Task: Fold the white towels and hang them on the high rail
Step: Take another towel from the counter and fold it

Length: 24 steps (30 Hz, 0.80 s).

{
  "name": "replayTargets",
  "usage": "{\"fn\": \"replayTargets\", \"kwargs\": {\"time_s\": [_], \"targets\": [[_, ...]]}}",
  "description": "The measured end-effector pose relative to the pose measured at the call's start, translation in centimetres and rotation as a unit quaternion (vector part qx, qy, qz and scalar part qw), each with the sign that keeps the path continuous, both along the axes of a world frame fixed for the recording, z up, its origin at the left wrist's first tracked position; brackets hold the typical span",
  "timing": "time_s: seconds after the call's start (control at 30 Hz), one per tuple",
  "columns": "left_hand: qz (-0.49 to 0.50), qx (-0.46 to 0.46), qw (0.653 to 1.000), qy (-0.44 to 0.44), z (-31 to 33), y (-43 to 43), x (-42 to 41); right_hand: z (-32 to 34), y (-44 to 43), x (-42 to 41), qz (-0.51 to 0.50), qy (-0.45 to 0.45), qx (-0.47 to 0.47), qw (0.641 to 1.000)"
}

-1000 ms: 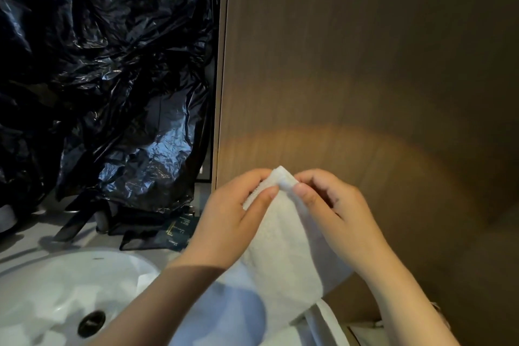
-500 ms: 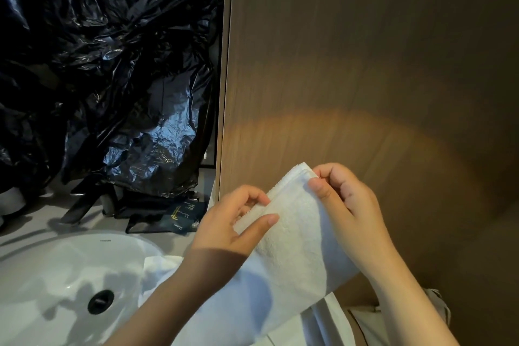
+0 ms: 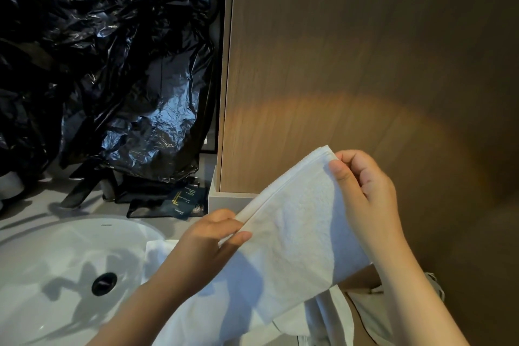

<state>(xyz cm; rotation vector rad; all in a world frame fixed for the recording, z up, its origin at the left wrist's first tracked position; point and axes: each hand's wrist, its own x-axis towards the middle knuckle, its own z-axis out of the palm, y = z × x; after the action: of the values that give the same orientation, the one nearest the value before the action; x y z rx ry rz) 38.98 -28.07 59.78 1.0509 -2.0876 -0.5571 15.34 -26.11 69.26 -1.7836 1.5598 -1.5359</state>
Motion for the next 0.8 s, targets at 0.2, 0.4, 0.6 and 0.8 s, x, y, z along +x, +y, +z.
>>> {"fn": "replayTargets", "kwargs": {"time_s": [0.2, 0.4, 0.6, 0.8], "targets": [[0.046, 0.016, 0.987, -0.152, -4.3, -1.0, 0.8, -0.7, -0.3, -0.8, -0.034, 0.008, 0.002, 0.999], [0.036, 0.047, 0.995, -0.085, -3.7, -1.2, 2.8, -1.7, -0.3, -2.1, -0.071, 0.011, 0.004, 0.997], [-0.058, 0.011, 0.998, -0.021, -0.4, -2.7, 5.0, -4.1, 0.0, -5.1, -0.131, 0.021, 0.043, 0.990], [-0.032, 0.054, 0.954, -0.294, -8.4, -4.9, 3.2, -14.0, 0.2, -5.7, -0.175, 0.006, 0.221, 0.959]]}}
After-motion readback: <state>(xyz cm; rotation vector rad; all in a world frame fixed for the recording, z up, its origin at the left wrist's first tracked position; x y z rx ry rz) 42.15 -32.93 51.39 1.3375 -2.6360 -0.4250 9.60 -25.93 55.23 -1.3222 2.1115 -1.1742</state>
